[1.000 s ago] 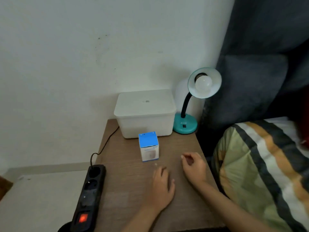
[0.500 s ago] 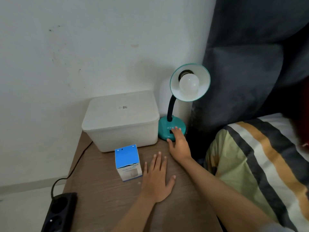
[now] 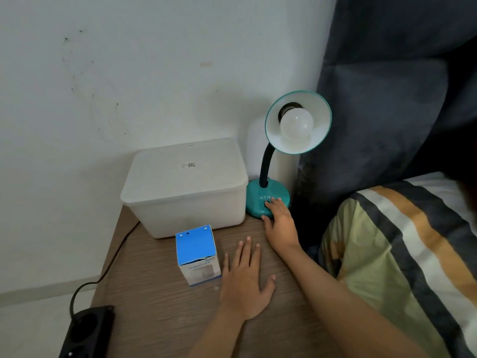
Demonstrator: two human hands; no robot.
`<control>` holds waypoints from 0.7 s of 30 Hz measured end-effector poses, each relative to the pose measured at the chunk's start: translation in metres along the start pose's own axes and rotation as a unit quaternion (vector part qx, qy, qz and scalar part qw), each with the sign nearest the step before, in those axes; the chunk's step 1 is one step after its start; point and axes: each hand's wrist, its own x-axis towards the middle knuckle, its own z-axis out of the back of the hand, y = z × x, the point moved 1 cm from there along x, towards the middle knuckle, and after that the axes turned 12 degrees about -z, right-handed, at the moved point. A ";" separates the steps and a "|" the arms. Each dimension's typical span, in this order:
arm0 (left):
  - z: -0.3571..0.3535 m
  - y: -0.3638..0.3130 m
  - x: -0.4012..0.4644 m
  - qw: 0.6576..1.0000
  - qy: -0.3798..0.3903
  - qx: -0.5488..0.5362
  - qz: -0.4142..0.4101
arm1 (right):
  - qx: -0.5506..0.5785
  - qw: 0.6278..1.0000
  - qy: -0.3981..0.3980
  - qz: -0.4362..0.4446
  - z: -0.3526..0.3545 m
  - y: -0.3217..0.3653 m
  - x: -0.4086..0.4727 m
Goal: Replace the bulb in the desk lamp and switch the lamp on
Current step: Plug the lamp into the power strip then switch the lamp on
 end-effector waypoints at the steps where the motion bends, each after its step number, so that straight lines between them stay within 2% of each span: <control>1: 0.000 0.000 0.000 1.000 0.008 0.010 0.005 | 0.008 1.000 -0.006 0.003 0.000 0.000 -0.001; 5: -0.005 0.001 0.000 0.998 -0.002 0.055 0.008 | 0.012 1.000 -0.015 0.007 -0.001 0.000 -0.003; 21: -0.010 0.003 0.002 0.999 -0.024 0.045 0.007 | -0.046 0.999 -0.014 0.026 0.002 0.005 -0.007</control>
